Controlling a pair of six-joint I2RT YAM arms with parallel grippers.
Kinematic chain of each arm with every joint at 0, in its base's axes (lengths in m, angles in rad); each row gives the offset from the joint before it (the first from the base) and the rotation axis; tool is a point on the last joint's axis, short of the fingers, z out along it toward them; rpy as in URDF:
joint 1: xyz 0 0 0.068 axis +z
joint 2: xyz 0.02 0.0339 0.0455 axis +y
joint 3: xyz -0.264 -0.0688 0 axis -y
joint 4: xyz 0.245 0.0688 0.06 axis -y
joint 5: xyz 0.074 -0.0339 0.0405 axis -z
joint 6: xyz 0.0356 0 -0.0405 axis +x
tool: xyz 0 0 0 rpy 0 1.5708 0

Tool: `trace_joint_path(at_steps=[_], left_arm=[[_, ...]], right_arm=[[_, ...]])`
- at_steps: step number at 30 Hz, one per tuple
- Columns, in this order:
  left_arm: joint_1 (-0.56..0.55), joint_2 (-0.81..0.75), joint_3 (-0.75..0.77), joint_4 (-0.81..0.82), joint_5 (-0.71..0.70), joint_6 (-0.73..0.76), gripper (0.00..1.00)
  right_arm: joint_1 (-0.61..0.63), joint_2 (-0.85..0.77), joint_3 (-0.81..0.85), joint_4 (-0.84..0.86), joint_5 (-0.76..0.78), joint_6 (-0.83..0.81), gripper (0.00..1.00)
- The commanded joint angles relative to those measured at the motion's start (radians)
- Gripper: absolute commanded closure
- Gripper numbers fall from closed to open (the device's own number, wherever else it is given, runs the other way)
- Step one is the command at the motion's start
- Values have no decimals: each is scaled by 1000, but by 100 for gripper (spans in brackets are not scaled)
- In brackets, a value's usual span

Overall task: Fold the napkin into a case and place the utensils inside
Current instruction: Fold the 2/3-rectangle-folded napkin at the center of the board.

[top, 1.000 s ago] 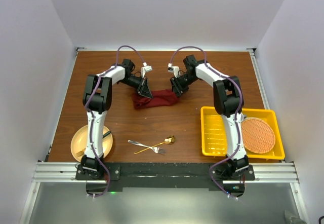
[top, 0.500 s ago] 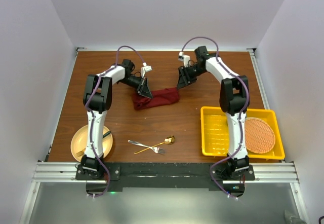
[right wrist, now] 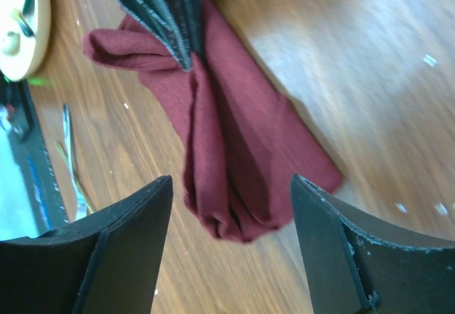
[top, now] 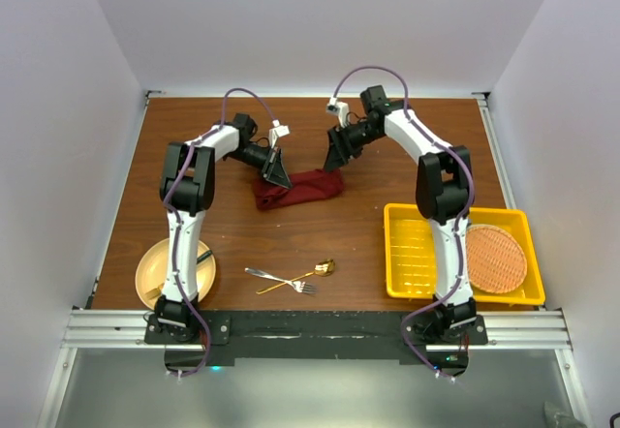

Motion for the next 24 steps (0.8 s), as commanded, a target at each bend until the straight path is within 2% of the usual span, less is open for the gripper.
trace_joint_path(at_steps=[1,10,14,16,20,21,24], left_arm=[[16,48,6,-35,-108,56,100],[16,48,8,-33,-102,58,100],[16,48,10,-33,-94,61,100],[16,45,8,-36,-94,67,100],[16,39,0,-35,-86,71,100],[16,34,-1,-33,-88,73,100],[16,22,-7,-42,-77,106,100]], right_arm=[[43,-43,23,-18,35,-129,26],[76,-15,43,-103,39,-269,26],[86,-4,35,-108,68,-298,40],[86,17,43,-107,103,-310,42],[86,36,43,-91,139,-326,57],[84,30,34,-75,144,-307,68],[84,7,-32,22,177,-246,84]])
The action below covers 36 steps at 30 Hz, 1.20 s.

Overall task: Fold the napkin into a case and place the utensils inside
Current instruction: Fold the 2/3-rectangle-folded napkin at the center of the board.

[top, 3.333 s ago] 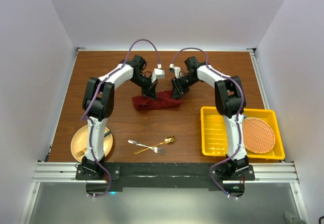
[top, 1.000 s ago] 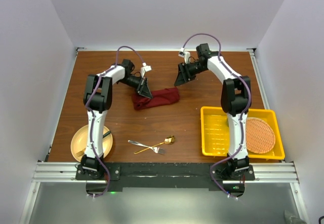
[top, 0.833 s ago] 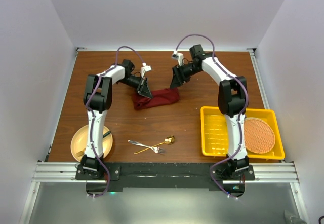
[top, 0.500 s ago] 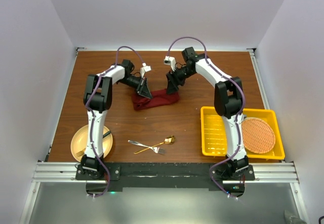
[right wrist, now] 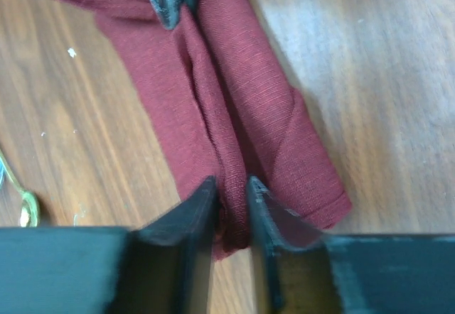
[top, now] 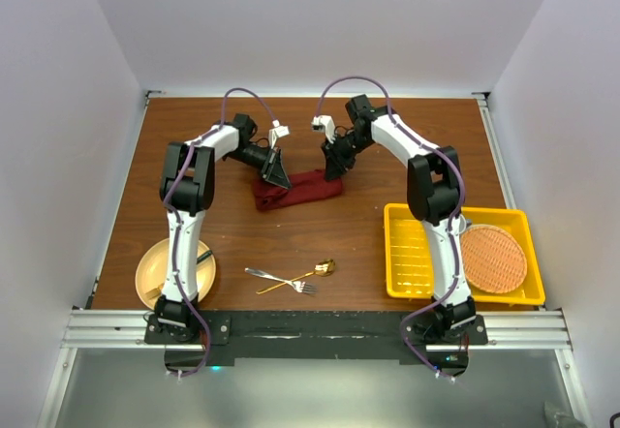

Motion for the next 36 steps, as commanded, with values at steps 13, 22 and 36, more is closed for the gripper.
trace_joint_path(at_steps=[13,22,36], left_arm=[[44,-371,-256,384,-55,-135,35],[-23,-514,-374,322,-323,131,30],[-217,-586,-511,314,-688,260,47]], right_arm=[[5,72,-50,136,133,163,97],[5,64,-53,114,132,148,99],[3,59,-61,102,148,113,100]])
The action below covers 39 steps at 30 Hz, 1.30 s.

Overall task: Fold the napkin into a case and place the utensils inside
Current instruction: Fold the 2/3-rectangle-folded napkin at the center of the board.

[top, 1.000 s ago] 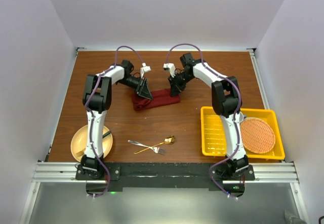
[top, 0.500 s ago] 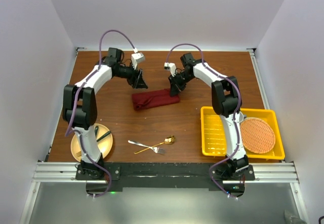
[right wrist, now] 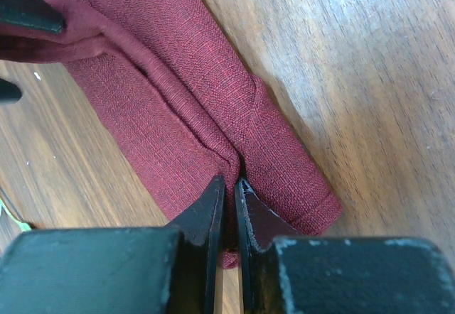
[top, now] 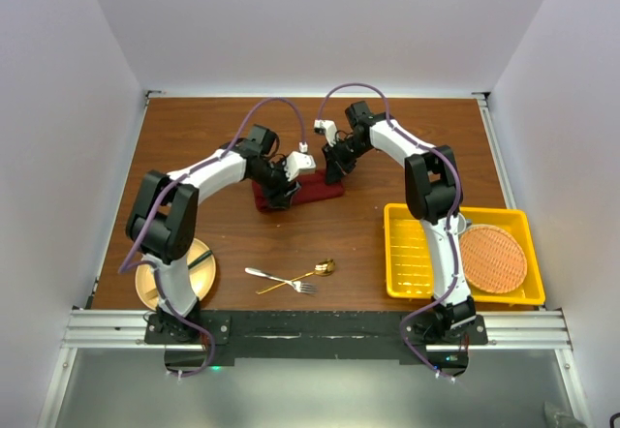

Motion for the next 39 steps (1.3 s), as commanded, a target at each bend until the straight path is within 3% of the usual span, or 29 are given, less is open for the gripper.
trace_joint_path(at_steps=[1,5,11,19,28,29,33,39], left_arm=[[13,3,63,-23,-113,31,56],[21,11,88,-14,-162,25,70],[73,67,201,-72,-98,-4,98],[188,221,300,-120,-6,-65,100],[211,344,333,-120,78,-110,100],[211,341,323,-122,94,-110,98],[254,260,271,-77,218,-165,64],[327,149,279,-19,304,-272,45]], right_arm=[[1,32,0,-9,89,-45,100],[3,30,0,-7,96,-63,100],[3,30,2,-14,102,-83,100],[3,30,10,-12,109,-89,100],[4,46,34,-21,113,-88,100],[4,44,34,-21,113,-91,100],[4,43,30,-27,119,-100,100],[4,44,33,-21,113,-98,100]])
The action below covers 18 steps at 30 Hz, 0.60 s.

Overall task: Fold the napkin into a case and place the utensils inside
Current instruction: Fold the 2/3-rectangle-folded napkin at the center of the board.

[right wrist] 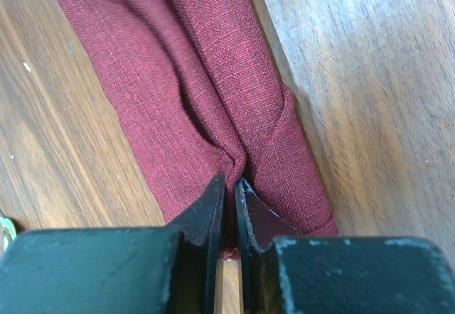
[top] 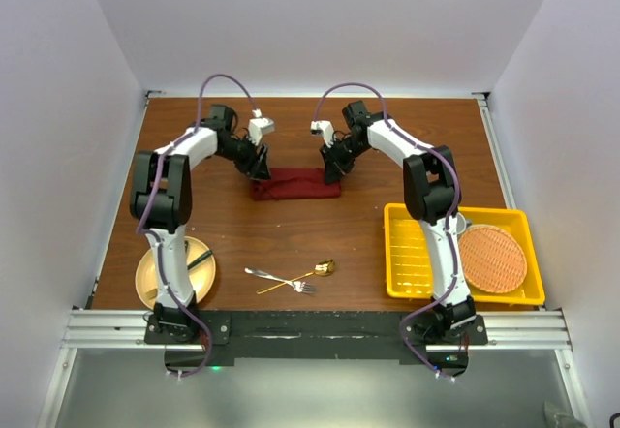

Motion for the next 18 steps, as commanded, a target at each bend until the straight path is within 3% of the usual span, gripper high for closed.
trace_joint_path(at_steps=[1,2,3,9,13,18], left_arm=[[59,-109,41,16,87,-41,44],[58,-107,67,-13,90,-26,43],[53,-112,72,-47,103,-15,33],[12,-127,38,-121,66,63,30],[-30,-121,18,-136,22,106,31],[-66,-78,19,-120,-75,102,41]], right_arm=[[-4,42,19,-6,92,-40,100],[-5,44,17,-6,92,-38,100],[-5,42,20,-9,94,-40,100],[-4,42,19,-9,92,-41,100],[-4,42,20,-11,92,-40,100],[-5,38,14,-15,100,-55,100]])
